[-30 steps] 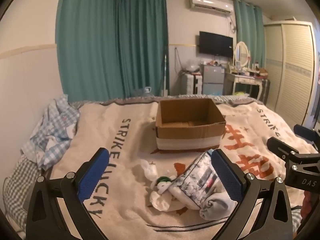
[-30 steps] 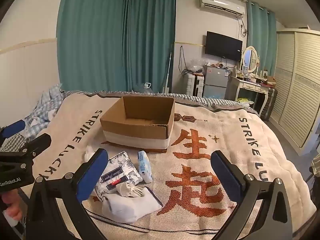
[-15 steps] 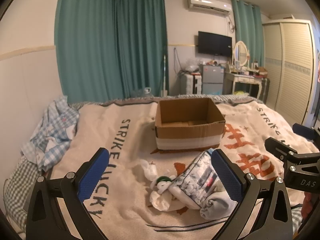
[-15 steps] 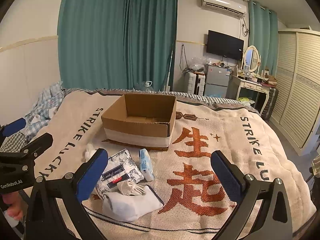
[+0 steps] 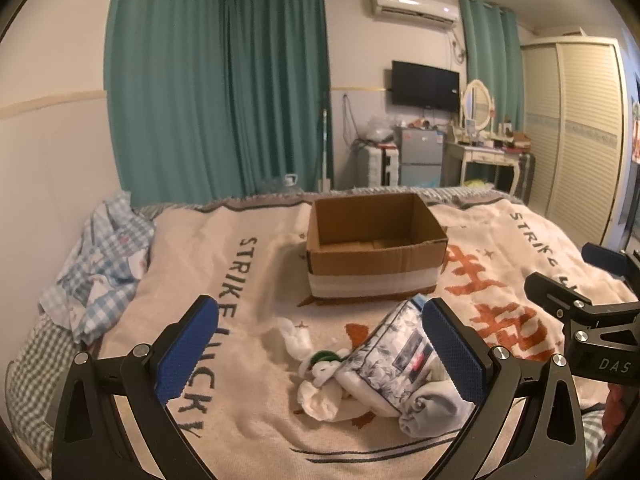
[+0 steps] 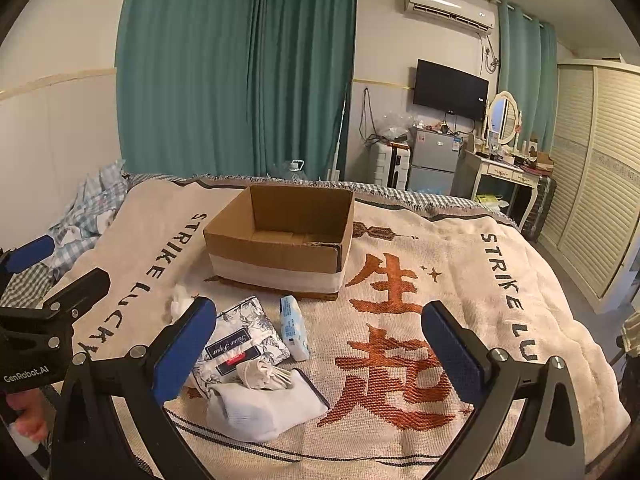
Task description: Organize soft objects
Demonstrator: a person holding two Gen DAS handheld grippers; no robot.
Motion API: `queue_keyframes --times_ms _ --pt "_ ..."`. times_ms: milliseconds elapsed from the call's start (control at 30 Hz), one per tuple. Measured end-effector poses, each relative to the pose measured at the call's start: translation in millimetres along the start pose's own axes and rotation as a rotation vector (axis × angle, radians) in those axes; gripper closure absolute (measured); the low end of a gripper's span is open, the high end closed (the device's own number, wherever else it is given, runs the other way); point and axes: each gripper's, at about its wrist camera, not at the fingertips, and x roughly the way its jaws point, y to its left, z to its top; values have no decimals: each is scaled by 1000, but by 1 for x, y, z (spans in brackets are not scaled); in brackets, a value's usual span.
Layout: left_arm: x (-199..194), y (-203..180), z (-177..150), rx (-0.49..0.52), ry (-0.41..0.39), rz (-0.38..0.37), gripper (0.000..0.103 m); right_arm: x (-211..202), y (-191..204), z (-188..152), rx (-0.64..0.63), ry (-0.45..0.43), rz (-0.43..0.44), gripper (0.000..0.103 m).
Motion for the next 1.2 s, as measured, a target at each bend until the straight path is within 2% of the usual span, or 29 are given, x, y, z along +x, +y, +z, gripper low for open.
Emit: queue_keyframes --times_ms 1200 --pt "1 -10 -3 23 -6 2 0 4 -3 -2 -4 18 15 0"
